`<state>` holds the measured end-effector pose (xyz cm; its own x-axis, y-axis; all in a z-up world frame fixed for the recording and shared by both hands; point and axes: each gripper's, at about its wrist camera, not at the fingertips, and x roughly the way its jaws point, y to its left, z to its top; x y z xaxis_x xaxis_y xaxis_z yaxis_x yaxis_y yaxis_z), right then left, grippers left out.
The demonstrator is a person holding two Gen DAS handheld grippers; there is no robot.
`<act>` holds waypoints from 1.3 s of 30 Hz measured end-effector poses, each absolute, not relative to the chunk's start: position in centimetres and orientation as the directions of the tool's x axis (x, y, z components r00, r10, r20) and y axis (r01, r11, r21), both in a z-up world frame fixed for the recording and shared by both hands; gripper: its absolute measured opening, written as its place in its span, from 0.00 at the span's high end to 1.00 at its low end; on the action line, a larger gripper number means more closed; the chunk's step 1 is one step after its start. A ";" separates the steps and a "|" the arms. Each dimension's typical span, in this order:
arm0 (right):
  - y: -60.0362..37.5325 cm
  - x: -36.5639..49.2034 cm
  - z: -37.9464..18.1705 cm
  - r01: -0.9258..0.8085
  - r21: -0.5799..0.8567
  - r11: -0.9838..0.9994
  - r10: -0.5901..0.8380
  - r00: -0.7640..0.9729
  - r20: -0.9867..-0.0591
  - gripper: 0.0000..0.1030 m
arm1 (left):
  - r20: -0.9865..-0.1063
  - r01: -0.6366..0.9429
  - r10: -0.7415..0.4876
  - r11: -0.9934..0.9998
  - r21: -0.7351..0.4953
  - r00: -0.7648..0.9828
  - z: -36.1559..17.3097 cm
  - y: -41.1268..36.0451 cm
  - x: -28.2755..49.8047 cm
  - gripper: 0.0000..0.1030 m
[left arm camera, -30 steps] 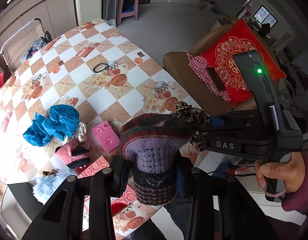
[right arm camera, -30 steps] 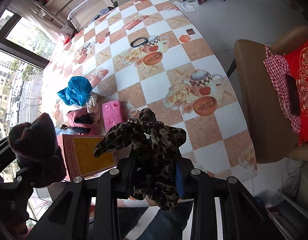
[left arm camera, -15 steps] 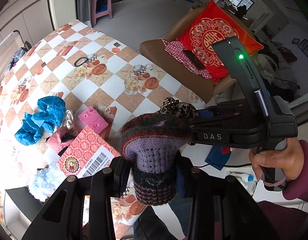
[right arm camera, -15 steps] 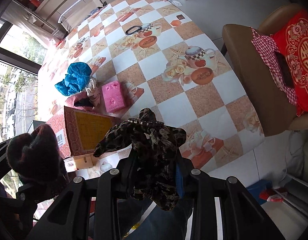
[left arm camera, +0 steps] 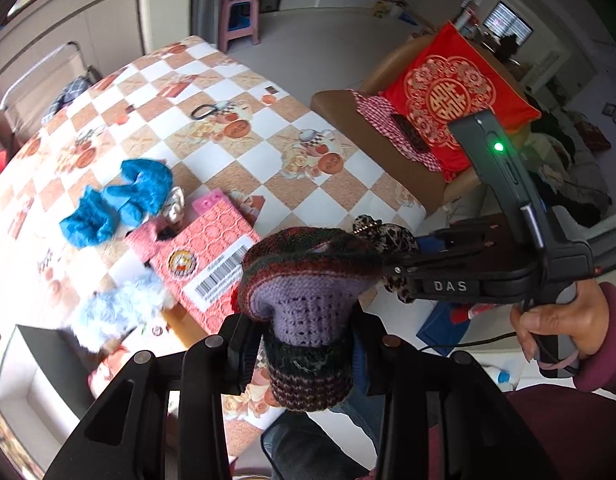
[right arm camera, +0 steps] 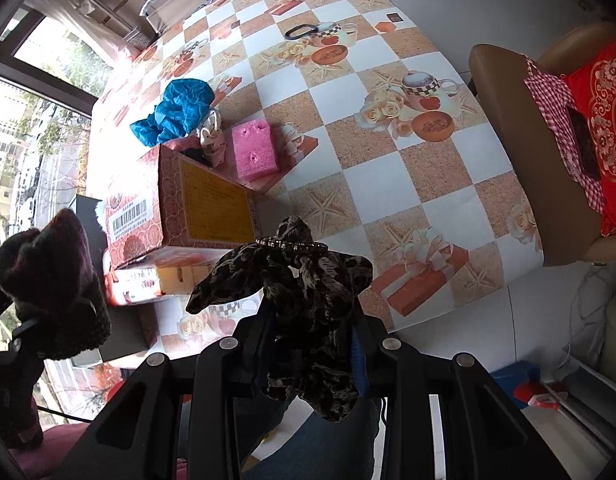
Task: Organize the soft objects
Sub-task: 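Carry knitted hat in left tool and leopard cloth in right tool over white box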
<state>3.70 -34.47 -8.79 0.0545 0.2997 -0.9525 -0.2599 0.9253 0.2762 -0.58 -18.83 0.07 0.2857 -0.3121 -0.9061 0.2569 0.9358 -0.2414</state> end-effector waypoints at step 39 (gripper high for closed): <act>-14.1 -5.6 -4.0 -0.876 0.268 0.402 0.338 -0.130 -0.932 0.67 | -0.906 -0.573 0.128 0.807 -0.142 0.404 -1.3 -1.2 -17.9 0.60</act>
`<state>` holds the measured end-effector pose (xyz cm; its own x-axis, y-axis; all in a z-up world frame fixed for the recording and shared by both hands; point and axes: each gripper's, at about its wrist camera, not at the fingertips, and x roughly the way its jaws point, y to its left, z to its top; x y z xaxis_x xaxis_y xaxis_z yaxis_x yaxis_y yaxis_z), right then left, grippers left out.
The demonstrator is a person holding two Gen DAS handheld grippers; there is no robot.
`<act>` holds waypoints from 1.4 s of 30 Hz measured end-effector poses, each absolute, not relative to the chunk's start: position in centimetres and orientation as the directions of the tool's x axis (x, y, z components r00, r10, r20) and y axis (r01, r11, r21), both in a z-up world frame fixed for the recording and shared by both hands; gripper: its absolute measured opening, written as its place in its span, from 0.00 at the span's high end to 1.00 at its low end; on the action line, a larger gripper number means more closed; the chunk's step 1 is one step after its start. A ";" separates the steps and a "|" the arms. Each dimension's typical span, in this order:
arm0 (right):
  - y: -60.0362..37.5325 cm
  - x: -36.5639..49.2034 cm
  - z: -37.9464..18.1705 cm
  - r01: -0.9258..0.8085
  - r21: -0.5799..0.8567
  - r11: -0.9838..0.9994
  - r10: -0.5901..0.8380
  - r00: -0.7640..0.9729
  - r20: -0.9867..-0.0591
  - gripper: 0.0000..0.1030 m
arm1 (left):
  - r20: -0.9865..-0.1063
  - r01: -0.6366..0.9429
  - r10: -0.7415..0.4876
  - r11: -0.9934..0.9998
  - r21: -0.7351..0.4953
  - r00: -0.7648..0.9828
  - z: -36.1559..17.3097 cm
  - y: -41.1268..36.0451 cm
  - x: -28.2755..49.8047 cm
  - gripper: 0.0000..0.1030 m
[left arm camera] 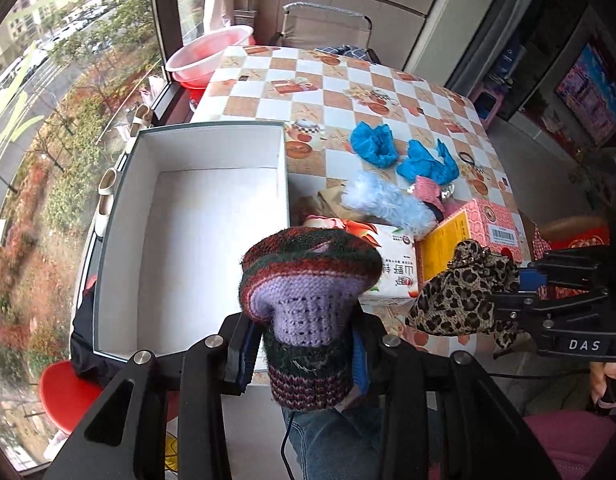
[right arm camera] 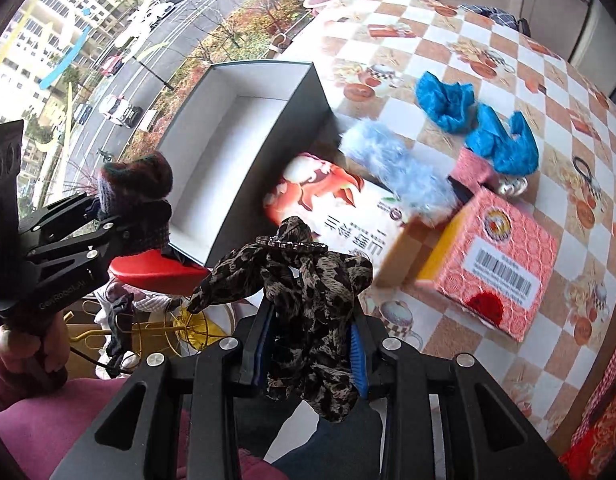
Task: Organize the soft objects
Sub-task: 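Carry knitted hat in left tool and leopard cloth in right tool over white box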
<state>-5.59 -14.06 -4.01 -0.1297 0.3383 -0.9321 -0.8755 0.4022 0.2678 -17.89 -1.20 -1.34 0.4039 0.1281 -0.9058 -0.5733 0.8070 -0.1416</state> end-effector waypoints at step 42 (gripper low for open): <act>2.1 -10.2 -5.2 -0.934 0.339 0.109 0.276 -0.299 -0.913 0.67 | -0.965 -0.796 0.195 0.605 -0.021 0.174 -6.5 8.3 -22.5 0.60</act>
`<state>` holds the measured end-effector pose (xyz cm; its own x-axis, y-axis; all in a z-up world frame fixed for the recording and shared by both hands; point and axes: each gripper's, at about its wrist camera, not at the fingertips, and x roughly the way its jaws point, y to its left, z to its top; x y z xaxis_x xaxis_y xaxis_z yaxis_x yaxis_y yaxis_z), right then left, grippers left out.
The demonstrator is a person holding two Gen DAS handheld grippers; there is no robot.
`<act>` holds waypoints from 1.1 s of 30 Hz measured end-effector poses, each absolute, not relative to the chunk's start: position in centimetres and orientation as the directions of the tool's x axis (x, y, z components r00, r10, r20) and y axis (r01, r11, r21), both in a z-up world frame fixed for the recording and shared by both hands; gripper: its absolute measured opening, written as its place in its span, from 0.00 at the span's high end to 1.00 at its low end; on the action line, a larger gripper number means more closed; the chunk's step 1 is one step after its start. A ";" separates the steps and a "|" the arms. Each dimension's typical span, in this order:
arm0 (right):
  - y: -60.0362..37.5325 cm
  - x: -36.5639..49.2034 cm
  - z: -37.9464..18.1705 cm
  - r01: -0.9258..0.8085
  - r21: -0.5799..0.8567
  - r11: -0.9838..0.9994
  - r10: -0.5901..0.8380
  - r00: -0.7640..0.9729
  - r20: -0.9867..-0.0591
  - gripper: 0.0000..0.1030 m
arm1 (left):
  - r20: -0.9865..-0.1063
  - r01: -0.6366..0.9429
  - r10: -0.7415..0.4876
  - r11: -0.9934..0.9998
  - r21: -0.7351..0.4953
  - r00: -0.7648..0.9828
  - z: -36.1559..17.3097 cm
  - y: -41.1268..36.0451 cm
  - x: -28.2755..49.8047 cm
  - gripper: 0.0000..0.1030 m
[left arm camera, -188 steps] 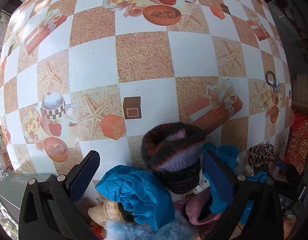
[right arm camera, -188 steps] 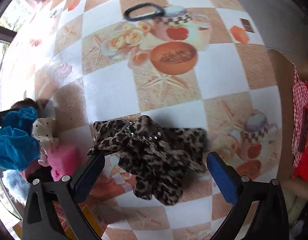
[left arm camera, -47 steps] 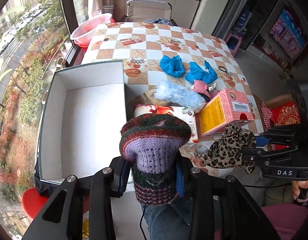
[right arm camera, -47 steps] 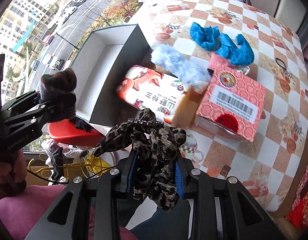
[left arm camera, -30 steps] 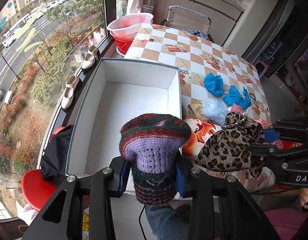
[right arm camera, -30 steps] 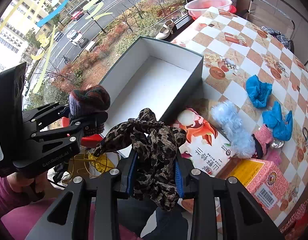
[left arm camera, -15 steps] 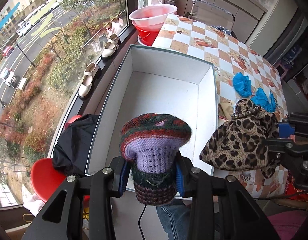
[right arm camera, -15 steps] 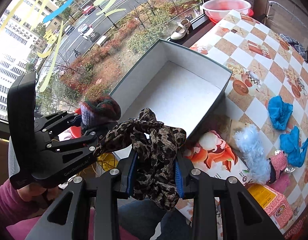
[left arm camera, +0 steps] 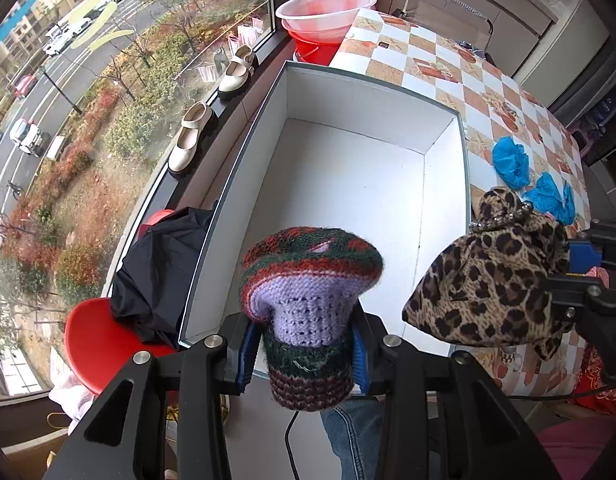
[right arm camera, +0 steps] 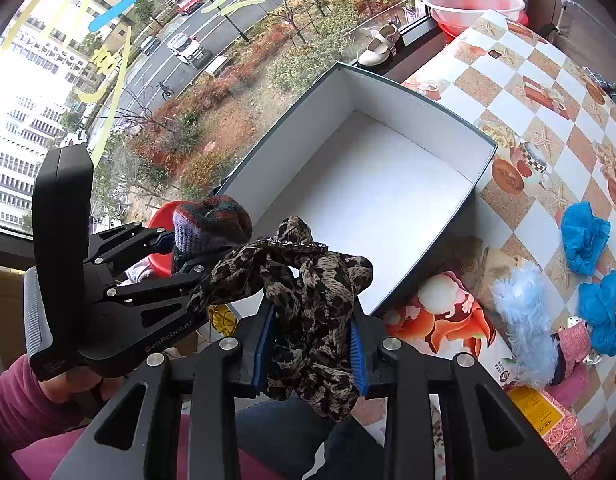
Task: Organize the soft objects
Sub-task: 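Carry knitted hat in left tool and leopard cloth in right tool over white box, then open left tool dropping hat into box while right tool releases leopard cloth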
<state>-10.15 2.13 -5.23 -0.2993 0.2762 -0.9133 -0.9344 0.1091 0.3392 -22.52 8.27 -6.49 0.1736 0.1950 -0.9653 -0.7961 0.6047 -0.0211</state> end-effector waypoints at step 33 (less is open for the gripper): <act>5.7 -10.4 -8.1 -0.915 0.376 0.146 0.207 -0.343 -0.916 0.05 | -0.985 -0.794 0.116 0.607 -0.031 0.127 -9.9 11.2 -22.2 0.18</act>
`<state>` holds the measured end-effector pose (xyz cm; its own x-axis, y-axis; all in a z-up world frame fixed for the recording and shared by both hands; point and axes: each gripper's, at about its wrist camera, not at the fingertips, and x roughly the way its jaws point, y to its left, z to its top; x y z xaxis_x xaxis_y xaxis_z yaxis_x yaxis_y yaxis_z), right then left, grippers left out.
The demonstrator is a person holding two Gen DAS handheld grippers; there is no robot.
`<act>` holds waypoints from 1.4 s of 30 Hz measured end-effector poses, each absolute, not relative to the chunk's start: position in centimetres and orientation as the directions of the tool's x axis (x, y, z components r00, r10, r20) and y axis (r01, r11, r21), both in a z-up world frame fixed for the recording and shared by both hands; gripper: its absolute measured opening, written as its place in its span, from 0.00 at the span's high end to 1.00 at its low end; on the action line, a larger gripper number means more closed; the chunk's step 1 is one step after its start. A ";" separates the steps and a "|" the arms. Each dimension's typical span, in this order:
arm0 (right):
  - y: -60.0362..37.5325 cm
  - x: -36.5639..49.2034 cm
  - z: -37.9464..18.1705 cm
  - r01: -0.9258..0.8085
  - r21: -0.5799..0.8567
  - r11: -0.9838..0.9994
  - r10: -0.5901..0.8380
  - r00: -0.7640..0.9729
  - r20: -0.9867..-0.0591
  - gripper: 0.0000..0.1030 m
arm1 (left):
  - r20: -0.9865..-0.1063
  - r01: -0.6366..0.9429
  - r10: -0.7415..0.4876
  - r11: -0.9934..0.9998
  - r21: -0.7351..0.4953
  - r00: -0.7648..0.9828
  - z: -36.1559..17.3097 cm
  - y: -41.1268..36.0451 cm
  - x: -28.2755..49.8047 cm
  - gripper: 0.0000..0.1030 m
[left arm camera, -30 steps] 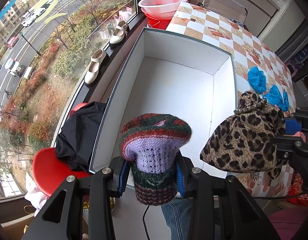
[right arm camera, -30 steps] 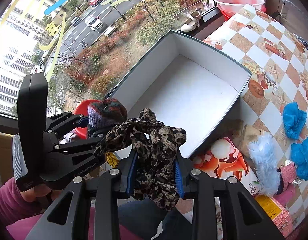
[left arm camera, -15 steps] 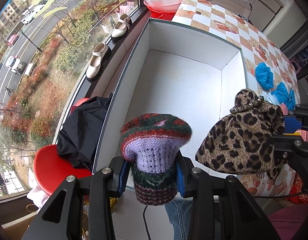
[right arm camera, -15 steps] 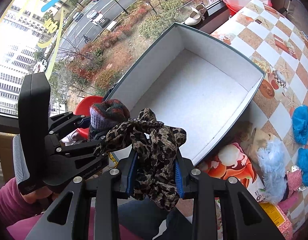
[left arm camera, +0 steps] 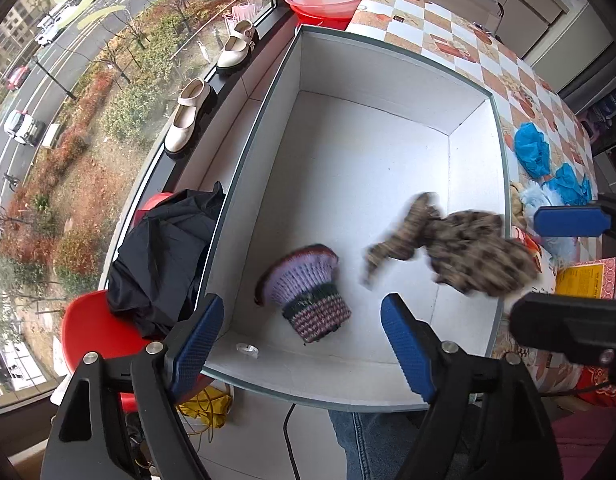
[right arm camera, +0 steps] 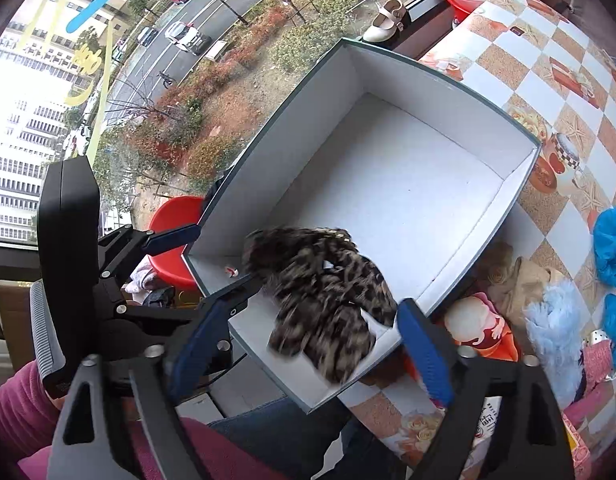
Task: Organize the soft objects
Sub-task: 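Open left tool dropping hat into box while right tool releases leopard cloth, then move both tools back from the box to the pile of soft items, then grasp blue mesh cloth with left tool while right tool grasps pink sponge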
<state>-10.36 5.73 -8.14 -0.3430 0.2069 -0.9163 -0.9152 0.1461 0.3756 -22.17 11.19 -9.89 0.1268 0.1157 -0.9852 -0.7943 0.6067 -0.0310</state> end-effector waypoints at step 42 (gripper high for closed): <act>-18.5 21.2 -23.0 -0.538 0.073 0.840 -0.034 -0.187 -0.982 0.01 | -0.998 -0.541 -0.035 0.839 -0.060 0.056 -14.2 5.8 16.0 0.00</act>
<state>21.17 -18.55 -22.98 -0.1874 -0.0344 -0.9817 -0.5378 0.8399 0.0732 16.03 5.84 -14.16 0.0556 -0.0349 -0.9978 -0.5409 0.8390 -0.0595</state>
